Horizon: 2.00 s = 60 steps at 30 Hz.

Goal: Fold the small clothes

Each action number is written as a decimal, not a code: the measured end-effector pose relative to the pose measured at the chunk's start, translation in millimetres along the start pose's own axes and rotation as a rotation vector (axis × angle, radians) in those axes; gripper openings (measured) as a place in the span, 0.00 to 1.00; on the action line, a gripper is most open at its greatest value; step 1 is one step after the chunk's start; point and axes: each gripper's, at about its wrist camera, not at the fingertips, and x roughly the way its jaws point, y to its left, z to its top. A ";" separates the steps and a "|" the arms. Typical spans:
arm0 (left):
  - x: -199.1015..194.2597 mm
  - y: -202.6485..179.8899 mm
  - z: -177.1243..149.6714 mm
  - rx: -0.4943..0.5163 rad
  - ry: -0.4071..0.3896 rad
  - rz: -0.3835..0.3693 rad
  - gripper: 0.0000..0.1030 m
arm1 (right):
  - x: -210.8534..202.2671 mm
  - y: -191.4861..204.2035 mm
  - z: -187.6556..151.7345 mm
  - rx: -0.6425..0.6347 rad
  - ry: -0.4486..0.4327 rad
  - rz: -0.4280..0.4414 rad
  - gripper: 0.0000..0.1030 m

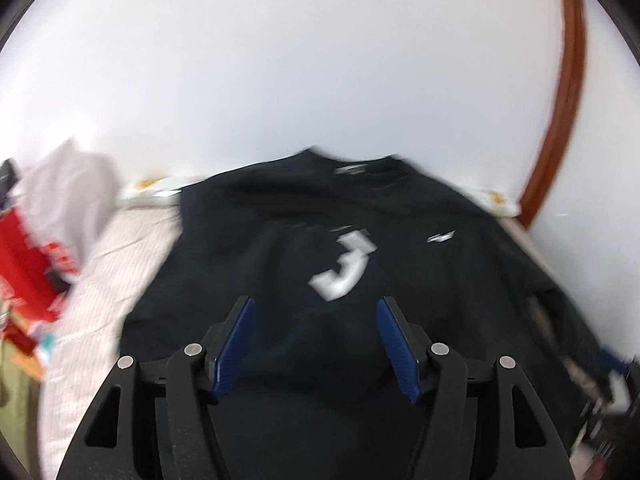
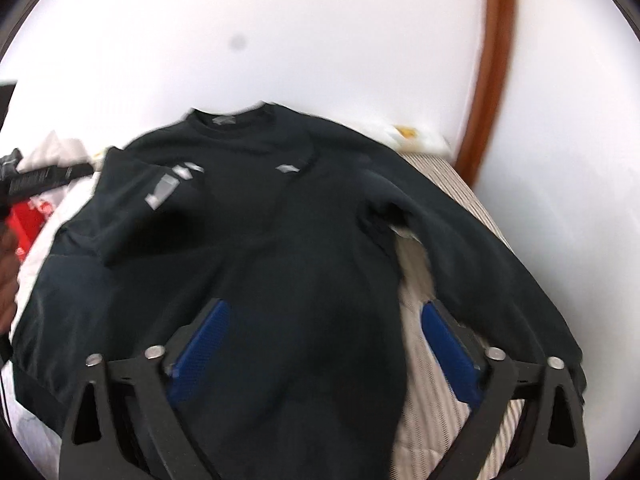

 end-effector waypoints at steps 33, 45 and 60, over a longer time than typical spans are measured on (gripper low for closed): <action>10.6 138.9 -130.0 -0.107 0.161 0.142 0.75 | 111.7 190.6 59.6 -0.282 0.060 0.266 0.21; 11.1 138.1 -130.1 -0.103 0.164 0.146 0.78 | 123.3 44.1 96.0 0.043 0.014 0.129 0.15; 11.7 140.2 -130.7 -0.105 0.167 0.155 0.81 | 141.2 -25.1 73.8 0.214 0.097 0.132 0.18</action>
